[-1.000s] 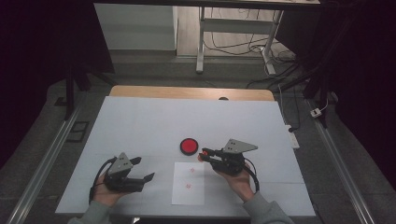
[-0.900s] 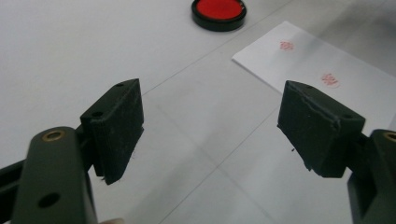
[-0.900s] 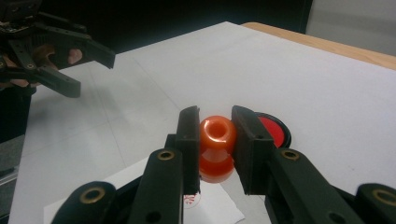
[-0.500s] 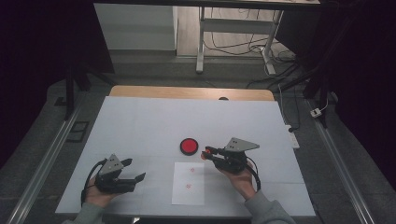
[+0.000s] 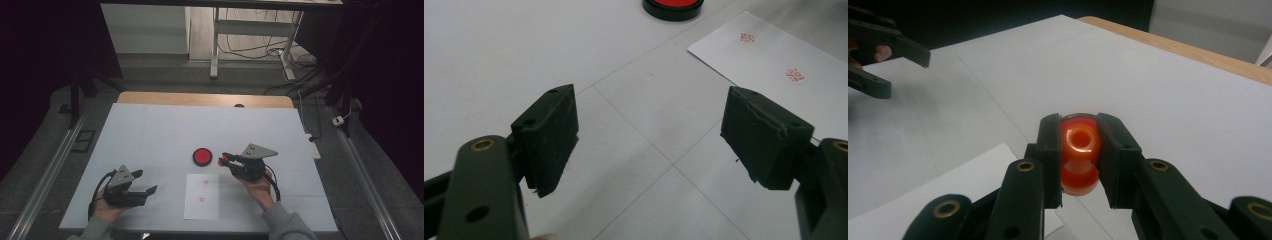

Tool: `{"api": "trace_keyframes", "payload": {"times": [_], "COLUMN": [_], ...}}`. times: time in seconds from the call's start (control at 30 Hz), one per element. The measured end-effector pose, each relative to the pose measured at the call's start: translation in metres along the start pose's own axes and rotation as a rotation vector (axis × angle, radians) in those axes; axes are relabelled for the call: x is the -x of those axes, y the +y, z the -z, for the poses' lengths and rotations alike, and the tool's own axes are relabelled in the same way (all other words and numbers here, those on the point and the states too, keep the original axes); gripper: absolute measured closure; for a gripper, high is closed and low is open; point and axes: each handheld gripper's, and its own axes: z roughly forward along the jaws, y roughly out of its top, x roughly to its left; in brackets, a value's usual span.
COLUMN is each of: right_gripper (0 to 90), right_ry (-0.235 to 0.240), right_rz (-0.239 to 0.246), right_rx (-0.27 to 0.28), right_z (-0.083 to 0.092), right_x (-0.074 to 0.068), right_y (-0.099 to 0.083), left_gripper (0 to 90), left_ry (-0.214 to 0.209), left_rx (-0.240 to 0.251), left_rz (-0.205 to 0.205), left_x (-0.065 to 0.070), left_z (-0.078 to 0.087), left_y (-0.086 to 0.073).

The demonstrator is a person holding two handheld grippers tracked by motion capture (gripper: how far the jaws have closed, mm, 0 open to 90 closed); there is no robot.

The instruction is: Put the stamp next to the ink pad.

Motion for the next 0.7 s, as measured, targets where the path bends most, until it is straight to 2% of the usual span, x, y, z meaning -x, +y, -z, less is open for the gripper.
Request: {"api": "trace_keyframes", "payload": {"times": [0.37, 0.7], "right_gripper": [72.0, 71.8], "right_ry": [-0.050, -0.074], "right_rz": [0.005, 0.004], "right_rx": [-0.049, -0.133], "right_z": [-0.009, -0.030], "right_x": [0.011, 0.019], "right_y": [-0.003, -0.011], "left_gripper": [22.9, 22.9], "left_ry": [-0.009, -0.008], "left_rx": [-0.005, -0.009], "left_rz": [-0.001, 0.000], "left_x": [0.001, 0.001], "left_z": [-0.001, -0.001], "left_y": [0.001, 0.001]}}
